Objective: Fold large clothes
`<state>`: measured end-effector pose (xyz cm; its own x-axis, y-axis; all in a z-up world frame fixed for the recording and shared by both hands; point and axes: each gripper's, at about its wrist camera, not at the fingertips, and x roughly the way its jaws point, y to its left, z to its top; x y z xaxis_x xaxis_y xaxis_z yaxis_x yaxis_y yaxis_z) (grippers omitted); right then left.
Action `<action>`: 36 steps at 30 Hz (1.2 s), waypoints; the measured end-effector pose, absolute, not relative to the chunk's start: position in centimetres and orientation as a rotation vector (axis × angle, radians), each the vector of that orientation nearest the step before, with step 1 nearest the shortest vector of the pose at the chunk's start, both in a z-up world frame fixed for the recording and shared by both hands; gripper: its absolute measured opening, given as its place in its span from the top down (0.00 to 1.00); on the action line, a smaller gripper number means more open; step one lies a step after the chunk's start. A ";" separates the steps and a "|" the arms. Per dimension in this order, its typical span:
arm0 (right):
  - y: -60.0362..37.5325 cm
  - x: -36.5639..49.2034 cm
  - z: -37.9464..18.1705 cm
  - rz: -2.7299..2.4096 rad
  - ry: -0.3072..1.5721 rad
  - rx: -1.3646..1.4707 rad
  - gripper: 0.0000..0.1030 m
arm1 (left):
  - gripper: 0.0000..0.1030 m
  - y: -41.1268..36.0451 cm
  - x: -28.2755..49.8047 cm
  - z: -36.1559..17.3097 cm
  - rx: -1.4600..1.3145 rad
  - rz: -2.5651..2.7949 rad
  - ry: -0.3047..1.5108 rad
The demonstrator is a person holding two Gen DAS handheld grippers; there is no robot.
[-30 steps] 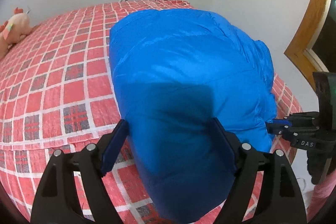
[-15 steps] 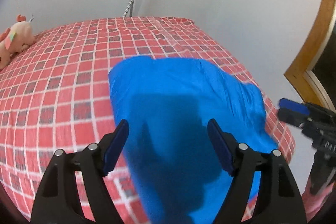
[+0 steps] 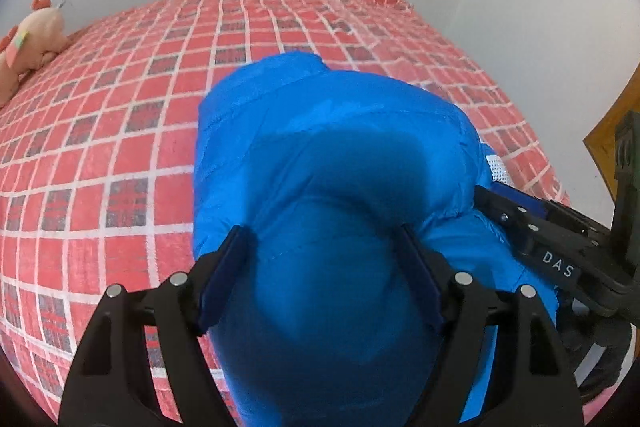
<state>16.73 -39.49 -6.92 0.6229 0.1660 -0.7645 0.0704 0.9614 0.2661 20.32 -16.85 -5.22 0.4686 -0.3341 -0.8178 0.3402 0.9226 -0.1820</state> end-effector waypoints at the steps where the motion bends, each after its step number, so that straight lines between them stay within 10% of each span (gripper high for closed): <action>1: -39.5 16.7 -6.9 0.057 0.905 0.286 0.66 | 0.27 -16.8 20.4 -5.2 0.005 -0.418 1.008; 23: -37.6 8.8 -5.5 0.072 0.847 0.185 0.66 | 0.26 -12.6 14.2 -5.8 -0.025 -0.483 0.991; 36: -40.9 8.2 -3.6 0.212 1.120 0.315 0.29 | 0.15 -8.5 15.9 -4.8 -0.069 -0.463 1.113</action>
